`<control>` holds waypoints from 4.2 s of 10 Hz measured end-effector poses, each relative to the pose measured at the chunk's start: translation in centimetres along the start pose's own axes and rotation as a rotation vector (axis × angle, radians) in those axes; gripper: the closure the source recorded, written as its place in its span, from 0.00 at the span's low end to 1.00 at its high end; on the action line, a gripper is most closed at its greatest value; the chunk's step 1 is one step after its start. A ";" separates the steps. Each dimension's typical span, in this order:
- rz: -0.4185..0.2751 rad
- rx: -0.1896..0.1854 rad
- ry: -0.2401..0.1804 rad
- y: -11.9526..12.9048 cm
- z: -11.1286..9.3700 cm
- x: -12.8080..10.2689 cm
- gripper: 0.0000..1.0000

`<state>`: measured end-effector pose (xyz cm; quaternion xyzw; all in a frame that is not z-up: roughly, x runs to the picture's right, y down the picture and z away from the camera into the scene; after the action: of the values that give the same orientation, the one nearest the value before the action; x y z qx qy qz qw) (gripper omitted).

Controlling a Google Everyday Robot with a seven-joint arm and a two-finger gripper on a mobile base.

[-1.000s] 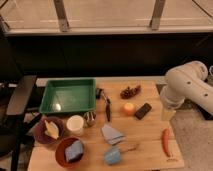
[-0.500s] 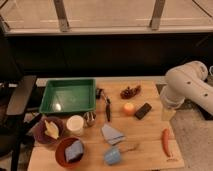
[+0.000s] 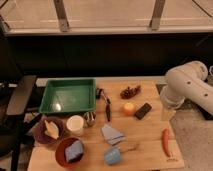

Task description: Place apple in paper cup

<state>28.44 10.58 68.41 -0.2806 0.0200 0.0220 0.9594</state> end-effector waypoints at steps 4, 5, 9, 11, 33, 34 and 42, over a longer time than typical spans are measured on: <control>-0.007 0.001 0.001 -0.2 -0.3 0.0 0.35; -0.024 -0.003 -0.020 -0.6 -0.5 -0.1 0.35; -0.146 -0.065 -0.142 -1.8 0.4 -6.1 0.35; -0.204 -0.099 -0.201 -2.1 2.2 -10.3 0.35; -0.110 -0.096 -0.195 -7.9 15.8 -13.2 0.35; -0.106 -0.102 -0.211 -8.2 16.6 -13.1 0.35; -0.243 -0.040 -0.247 -8.2 12.1 -16.2 1.00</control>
<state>13.02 9.66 83.83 -0.2952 -0.1327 -0.0594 0.9443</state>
